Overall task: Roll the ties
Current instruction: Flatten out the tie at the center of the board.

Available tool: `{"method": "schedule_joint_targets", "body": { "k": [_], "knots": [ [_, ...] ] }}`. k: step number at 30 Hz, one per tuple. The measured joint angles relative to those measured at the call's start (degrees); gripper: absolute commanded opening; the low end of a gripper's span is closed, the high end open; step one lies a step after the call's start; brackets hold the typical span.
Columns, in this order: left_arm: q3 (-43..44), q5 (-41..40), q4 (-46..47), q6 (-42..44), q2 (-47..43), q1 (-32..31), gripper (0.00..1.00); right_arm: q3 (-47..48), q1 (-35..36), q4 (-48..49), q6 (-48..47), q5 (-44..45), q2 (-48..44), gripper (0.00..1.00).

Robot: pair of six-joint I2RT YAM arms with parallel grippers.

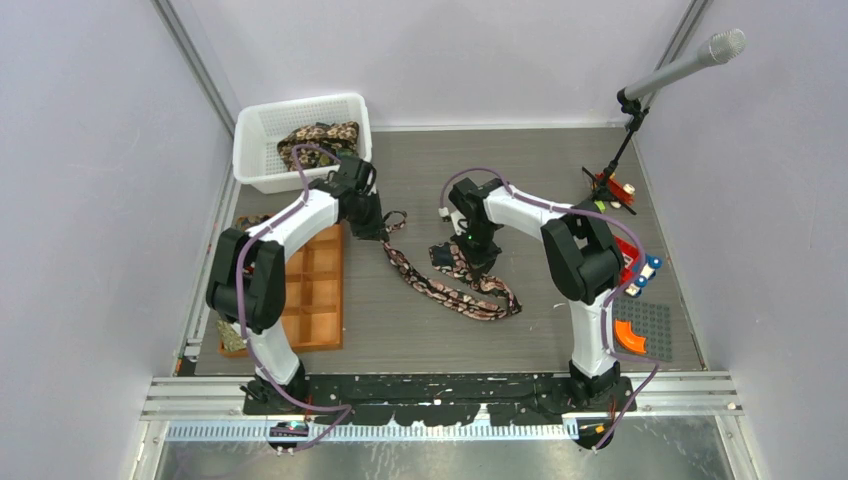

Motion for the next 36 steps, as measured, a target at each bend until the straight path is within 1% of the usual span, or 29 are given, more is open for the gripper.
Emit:
{"method": "schedule_joint_targets", "body": {
  "k": [4, 8, 13, 17, 19, 28, 32, 34, 36],
  "knots": [
    [-2.89, 0.04, 0.2, -1.46, -3.13, 0.0, 0.0, -1.29, 0.04, 1.75, 1.2, 1.09, -1.38, 0.0],
    [-8.09, 0.28, 1.64, -4.44, -8.7, 0.0, 0.0, -1.86, -0.44, 6.4, 3.89, 3.34, -4.15, 0.01],
    [-17.46, 0.42, 5.73, -10.23, -18.95, -0.2, 0.0, -1.31, -2.34, 13.86, 7.85, 5.7, -9.55, 0.01],
    [-24.92, -0.63, 9.11, -15.93, -27.32, -1.42, 0.0, -0.02, -5.01, 21.44, 11.65, 6.43, -11.93, 0.0],
    [-27.82, -1.42, 10.47, -18.45, -30.23, -2.71, 0.0, 0.07, -6.64, 25.66, 13.51, 5.9, -12.24, 0.01],
    [-40.44, -7.32, 13.66, -28.55, -43.54, -9.22, 0.0, 0.07, -13.84, 46.07, 24.63, -2.29, -11.52, 0.01],
    [-44.02, -10.4, 14.6, -31.63, -47.89, -11.96, 0.04, -0.07, -15.85, 55.21, 28.59, -5.2, -8.96, 0.01],
    [-45.88, -11.39, 14.75, -32.79, -49.66, -12.85, 0.09, -1.16, -16.57, 59.56, 30.32, -6.25, -7.72, 0.01],
    [-47.54, -11.87, 14.78, -33.79, -50.86, -13.35, 0.16, -3.28, -17.35, 63.04, 31.98, -7.23, -6.75, 0.06]
  ]
}}
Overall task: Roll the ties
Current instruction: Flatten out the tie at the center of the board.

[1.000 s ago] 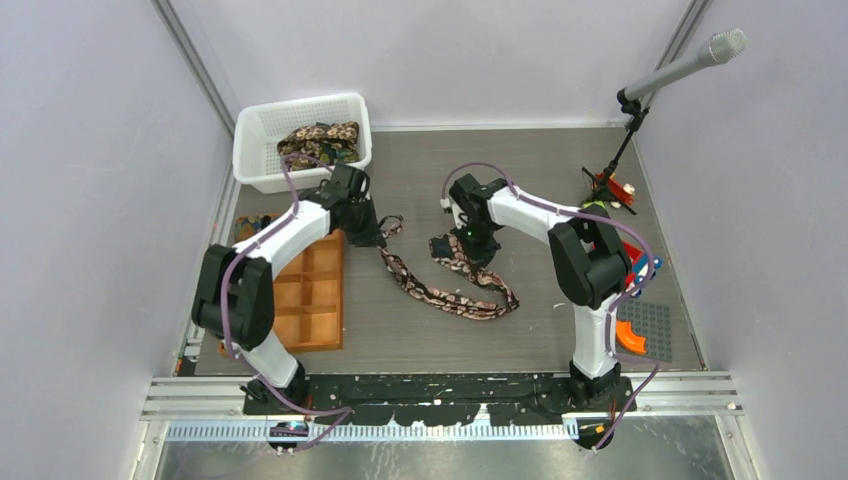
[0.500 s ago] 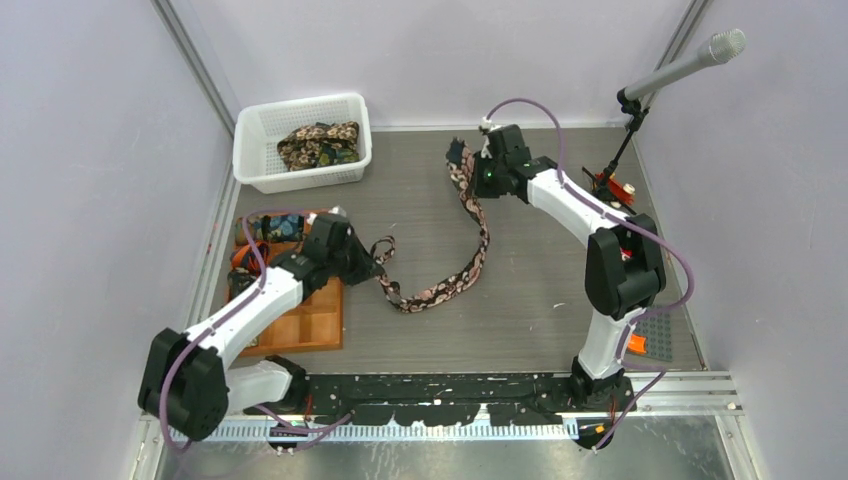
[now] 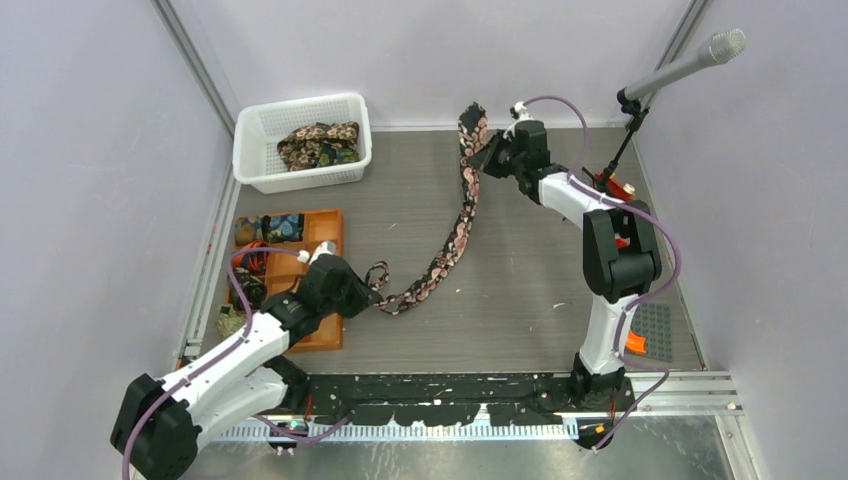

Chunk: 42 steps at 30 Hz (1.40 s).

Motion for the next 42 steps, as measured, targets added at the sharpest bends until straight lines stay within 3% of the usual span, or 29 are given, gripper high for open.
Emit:
{"method": "schedule_joint_targets", "body": {
  "k": [6, 15, 23, 33, 42],
  "knots": [
    [-4.22, 0.09, -0.26, -3.06, -2.93, -1.38, 0.5, -4.28, -1.84, 3.06, 2.23, -2.89, 2.75, 0.25],
    [-4.44, -2.23, -8.55, -6.1, -13.46, -6.88, 0.62, -5.14, -4.39, 3.13, 2.64, -5.35, 4.07, 0.45],
    [3.54, -8.09, -18.64, -2.73, -15.5, -10.21, 0.61, -3.91, -4.66, -5.55, -0.39, -2.54, 3.82, 0.51],
    [18.25, -15.3, -21.49, 9.53, 2.4, -10.34, 0.6, 2.93, -2.8, -31.28, -4.24, 9.27, -5.16, 0.55],
    [23.65, -17.16, -16.85, 16.55, 15.37, -10.34, 0.56, 4.59, 1.97, -41.05, -6.54, 10.25, -7.02, 0.52]
  ]
}}
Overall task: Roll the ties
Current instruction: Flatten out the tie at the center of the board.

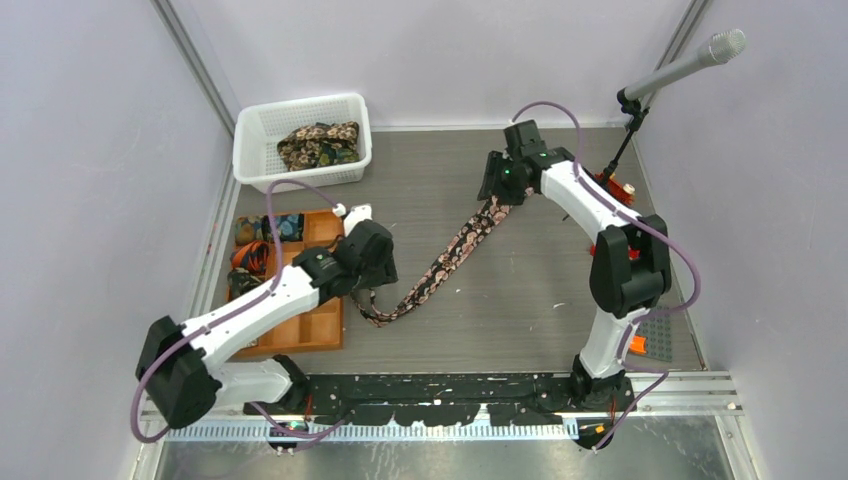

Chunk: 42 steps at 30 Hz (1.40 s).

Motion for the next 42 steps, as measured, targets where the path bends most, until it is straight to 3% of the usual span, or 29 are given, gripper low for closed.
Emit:
{"method": "schedule_joint_targets", "body": {
  "k": [5, 12, 25, 32, 42],
  "knots": [
    [3.82, -0.31, 1.97, 3.23, 7.96, 0.0, 0.54, 5.7, 3.23, -3.08, -1.14, 0.85, 5.6, 0.46],
    [5.68, 1.25, 3.74, 4.94, 14.6, 0.0, 0.51, 6.34, 3.04, -4.83, -1.22, 0.7, 11.69, 0.4],
    [-1.14, 8.37, 8.13, -1.16, 19.5, -1.14, 0.48, 11.63, 0.26, -7.91, -2.51, 1.05, 21.27, 0.36],
    [-1.03, 8.44, 7.78, -4.9, 20.2, -5.16, 0.48, 13.9, -4.07, -7.98, -2.29, 0.26, 22.93, 0.34],
    [-0.74, 2.12, -1.33, -16.61, 19.06, -18.32, 0.5, 15.23, -6.27, -7.69, -1.68, -0.5, 23.85, 0.33]
  ]
}}
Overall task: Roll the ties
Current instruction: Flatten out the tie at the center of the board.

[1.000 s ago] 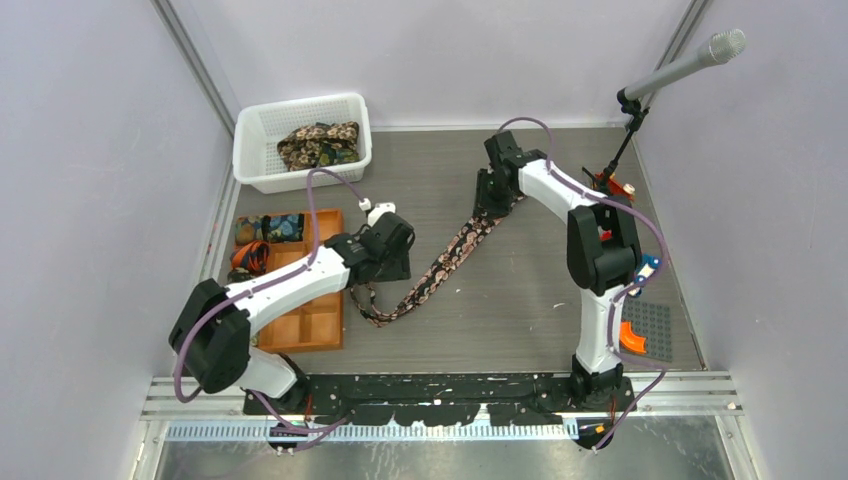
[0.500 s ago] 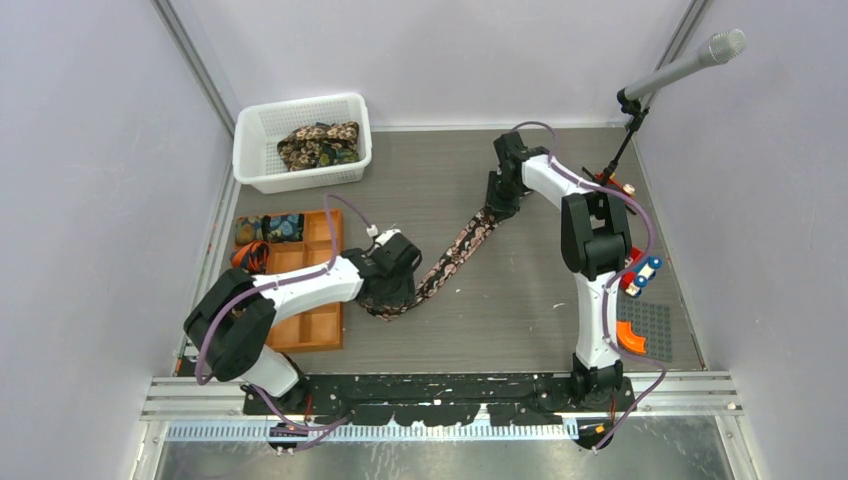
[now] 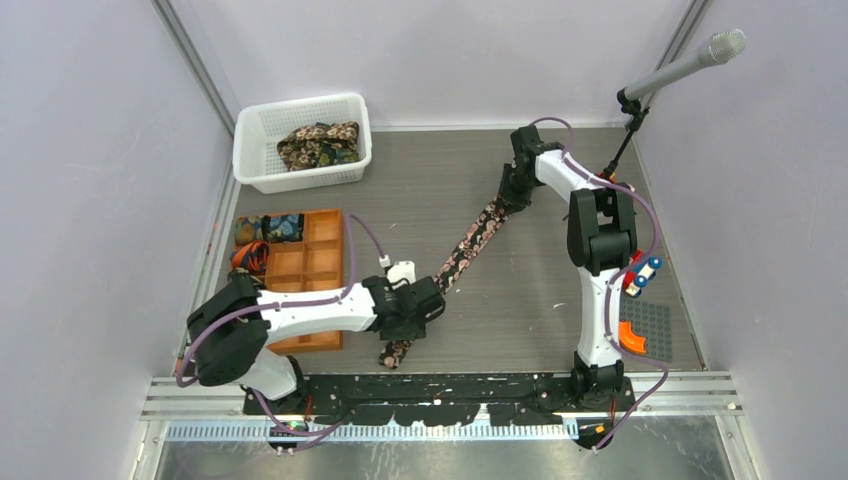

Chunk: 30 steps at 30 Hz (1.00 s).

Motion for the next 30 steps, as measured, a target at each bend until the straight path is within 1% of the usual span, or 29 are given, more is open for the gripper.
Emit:
{"method": "schedule_joint_targets", "body": {
  "k": [3, 5, 10, 14, 17, 19, 22, 24, 25, 27, 30],
  "knots": [
    [0.42, -1.77, -4.63, -4.15, -0.87, -3.58, 0.53, 0.0, 0.0, 0.0, 0.13, 0.0, 0.0, 0.32],
    [1.18, -2.95, -7.72, -6.4, -1.25, -5.79, 0.57, 0.0, 0.0, 0.0, 0.15, 0.02, 0.0, 0.32],
    [6.51, -6.82, -16.09, -11.37, -1.7, -11.85, 0.67, -0.07, 0.04, 0.04, 0.13, 0.02, -0.11, 0.33],
    [10.51, -9.9, -20.92, -12.7, -3.08, -14.38, 0.69, -1.07, 0.68, 0.9, 0.04, 0.31, -0.9, 0.34],
    [10.58, -12.63, -24.68, -13.35, -6.16, -14.69, 0.7, -1.77, 1.18, 0.68, -0.33, 0.66, -1.57, 0.36],
    [9.05, -14.4, -25.92, -13.53, -10.21, -14.69, 0.71, -2.01, 1.62, 0.04, -0.52, 0.79, -2.12, 0.37],
    [4.28, -17.18, -25.42, -13.2, -18.64, -14.69, 0.75, -2.32, 2.45, -0.98, -0.76, 1.09, -3.78, 0.4],
    [-1.11, -19.19, -23.39, -12.39, -26.14, -14.69, 0.82, -2.47, 3.08, -1.7, -0.79, 1.18, -5.57, 0.43],
    [-3.21, -19.89, -22.75, -12.0, -29.11, -14.69, 0.88, -2.6, 3.37, -1.9, -0.76, 1.27, -6.75, 0.43],
    [-8.28, -21.35, -20.79, -10.45, -35.89, -14.67, 0.91, -2.84, 3.85, -2.12, -0.74, 1.62, -9.14, 0.45],
    [-13.68, -21.9, -16.63, -6.47, -42.38, -14.69, 0.94, -3.69, 4.37, -1.97, -0.72, 2.47, -13.07, 0.45]
  ]
}}
